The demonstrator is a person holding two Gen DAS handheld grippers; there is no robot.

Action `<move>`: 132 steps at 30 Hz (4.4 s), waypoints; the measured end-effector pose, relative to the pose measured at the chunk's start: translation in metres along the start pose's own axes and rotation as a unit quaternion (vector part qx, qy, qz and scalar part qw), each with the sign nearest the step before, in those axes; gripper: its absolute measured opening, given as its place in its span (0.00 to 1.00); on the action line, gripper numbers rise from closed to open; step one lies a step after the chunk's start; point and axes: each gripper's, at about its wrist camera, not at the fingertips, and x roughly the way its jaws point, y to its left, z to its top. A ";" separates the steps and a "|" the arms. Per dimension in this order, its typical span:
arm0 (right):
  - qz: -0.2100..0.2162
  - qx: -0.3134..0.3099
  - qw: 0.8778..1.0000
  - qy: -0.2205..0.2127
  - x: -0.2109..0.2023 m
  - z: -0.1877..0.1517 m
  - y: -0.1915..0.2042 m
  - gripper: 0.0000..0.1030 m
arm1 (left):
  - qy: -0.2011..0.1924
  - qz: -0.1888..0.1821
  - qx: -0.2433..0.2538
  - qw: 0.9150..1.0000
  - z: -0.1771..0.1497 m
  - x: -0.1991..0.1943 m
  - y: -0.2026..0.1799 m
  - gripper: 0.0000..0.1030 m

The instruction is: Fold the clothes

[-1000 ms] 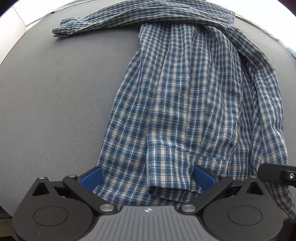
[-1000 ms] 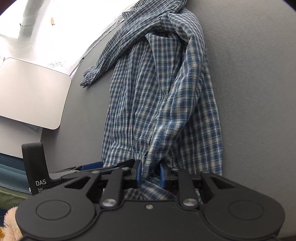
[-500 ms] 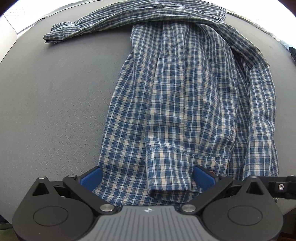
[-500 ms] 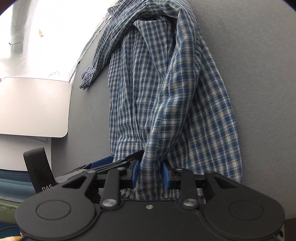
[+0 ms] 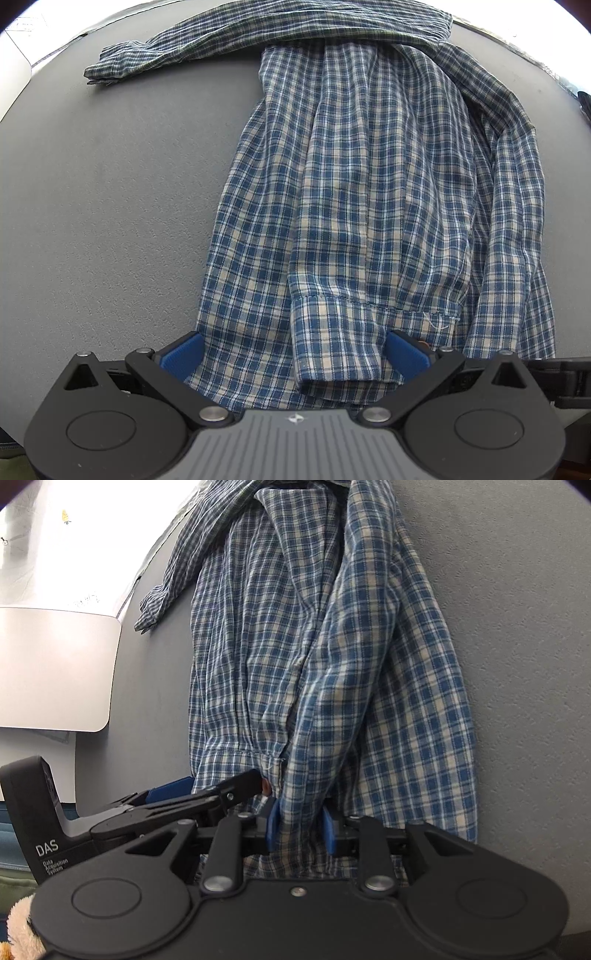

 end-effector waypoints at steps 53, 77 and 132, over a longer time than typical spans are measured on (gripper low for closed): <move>-0.119 -0.149 0.982 -0.002 0.023 0.020 0.079 0.28 | 0.083 -0.023 0.024 0.996 0.019 0.032 0.038 0.98; -0.145 -0.163 0.976 0.018 -0.004 -0.027 0.059 0.30 | 0.086 -0.007 -0.027 0.996 -0.059 0.007 0.064 0.99; -0.154 -0.029 0.945 -0.287 -0.016 0.363 0.046 0.02 | -0.142 0.053 -0.143 0.978 0.257 0.108 0.209 0.04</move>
